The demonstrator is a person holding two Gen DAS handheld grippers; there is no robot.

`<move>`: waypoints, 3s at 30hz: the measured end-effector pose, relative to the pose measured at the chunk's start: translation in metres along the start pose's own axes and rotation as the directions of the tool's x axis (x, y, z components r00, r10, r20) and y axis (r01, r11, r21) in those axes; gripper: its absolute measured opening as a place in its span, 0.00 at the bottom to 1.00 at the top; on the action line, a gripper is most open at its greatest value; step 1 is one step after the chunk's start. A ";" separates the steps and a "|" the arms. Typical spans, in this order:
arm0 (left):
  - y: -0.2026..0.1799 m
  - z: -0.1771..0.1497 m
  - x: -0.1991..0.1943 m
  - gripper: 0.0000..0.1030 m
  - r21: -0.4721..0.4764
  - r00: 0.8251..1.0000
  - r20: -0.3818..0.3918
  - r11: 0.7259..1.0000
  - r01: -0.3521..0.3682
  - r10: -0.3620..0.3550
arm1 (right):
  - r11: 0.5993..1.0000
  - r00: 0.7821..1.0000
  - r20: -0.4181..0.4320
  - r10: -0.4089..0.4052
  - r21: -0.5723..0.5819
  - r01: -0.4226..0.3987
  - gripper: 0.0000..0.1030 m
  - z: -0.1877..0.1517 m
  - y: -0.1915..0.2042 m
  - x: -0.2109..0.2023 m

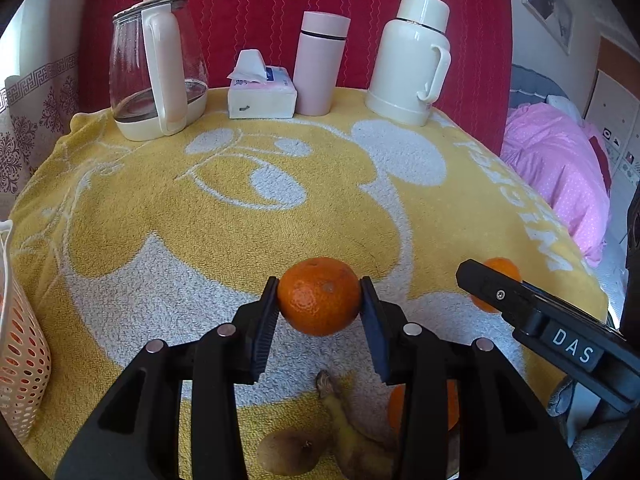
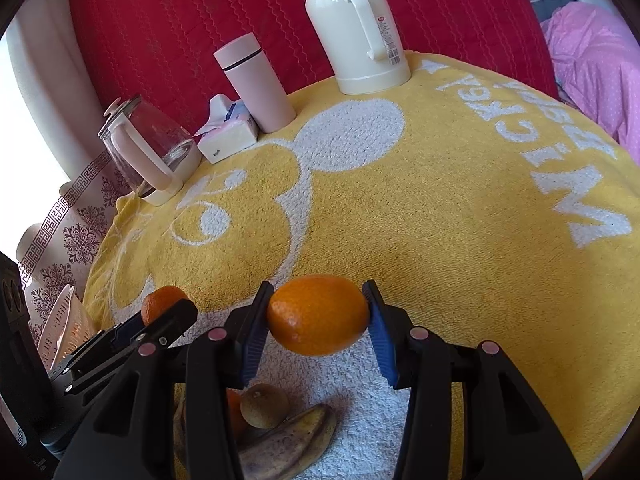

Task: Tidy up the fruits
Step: 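Carry the orange into the white basket and release it with the left tool, then carry the held orange to the white basket and release it with the right tool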

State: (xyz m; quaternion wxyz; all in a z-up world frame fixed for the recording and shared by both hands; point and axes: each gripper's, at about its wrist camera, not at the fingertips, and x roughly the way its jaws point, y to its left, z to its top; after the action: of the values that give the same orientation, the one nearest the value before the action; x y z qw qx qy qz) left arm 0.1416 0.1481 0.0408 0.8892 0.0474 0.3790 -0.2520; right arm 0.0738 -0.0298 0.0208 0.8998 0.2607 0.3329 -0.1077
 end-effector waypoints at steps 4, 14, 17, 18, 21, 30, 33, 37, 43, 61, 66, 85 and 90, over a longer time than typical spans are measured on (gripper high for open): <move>0.006 -0.001 -0.019 0.40 -0.018 0.998 0.050 1.000 -0.023 0.024 | 1.000 1.000 0.005 0.010 -0.004 -0.010 0.45 -0.001 0.001 -0.001; 0.028 0.002 -0.062 0.40 -0.092 0.977 0.155 0.987 -0.135 0.148 | 0.997 0.998 0.025 0.063 -0.047 -0.062 0.45 -0.005 0.014 -0.007; 0.033 0.006 -0.072 0.40 -0.106 0.963 0.177 0.977 -0.185 0.202 | 0.995 0.996 0.033 0.078 -0.067 -0.076 0.45 -0.007 0.018 -0.010; 0.035 0.007 -0.076 0.40 -0.111 0.960 0.183 0.974 -0.196 0.213 | 0.994 0.996 0.035 0.083 -0.072 -0.080 0.45 -0.007 0.020 -0.011; 0.043 0.008 -0.086 0.40 -0.136 0.954 0.190 0.969 -0.207 0.231 | 0.993 0.995 0.034 0.093 -0.082 -0.090 0.45 -0.008 0.022 -0.012; 0.073 0.007 -0.114 0.40 -0.185 0.932 0.198 0.945 -0.269 0.304 | 0.991 0.994 0.033 0.101 -0.089 -0.098 0.45 -0.009 0.024 -0.013; 0.089 0.005 -0.123 0.40 -0.211 0.923 0.194 0.933 -0.291 0.332 | 0.990 0.994 0.031 0.103 -0.096 -0.100 0.45 -0.009 0.025 -0.013; 0.112 0.004 -0.135 0.40 -0.258 0.910 0.192 0.914 -0.314 0.367 | 0.990 0.994 0.030 0.103 -0.100 -0.099 0.45 -0.010 0.026 -0.013; 0.141 0.002 -0.152 0.40 -0.320 0.892 0.185 0.884 -0.342 0.412 | 0.990 0.994 0.029 0.104 -0.101 -0.101 0.45 -0.011 0.026 -0.013; 0.171 -0.002 -0.169 0.70 -0.407 0.866 0.182 0.837 -0.366 0.467 | 0.990 0.994 0.022 0.103 -0.102 -0.100 0.45 -0.011 0.026 -0.010; 0.175 -0.002 -0.173 0.85 -0.427 0.857 0.190 0.826 -0.368 0.479 | 0.990 0.994 0.022 0.104 -0.102 -0.101 0.45 -0.012 0.026 -0.010; 0.182 -0.002 -0.177 0.97 -0.475 0.833 0.191 0.791 -0.385 0.520 | 0.987 0.992 0.023 0.120 -0.112 -0.117 0.45 -0.012 0.028 -0.012; 0.183 -0.001 -0.180 0.97 -0.473 0.832 0.190 0.792 -0.387 0.521 | 0.987 0.993 0.029 0.119 -0.113 -0.115 0.45 -0.011 0.029 -0.013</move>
State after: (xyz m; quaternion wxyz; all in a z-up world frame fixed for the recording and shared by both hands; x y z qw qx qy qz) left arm 0.1244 0.3816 0.1458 0.9607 -0.0920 0.2561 0.0541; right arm 0.0681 0.0008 0.0336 0.9234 0.2273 0.3066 -0.0406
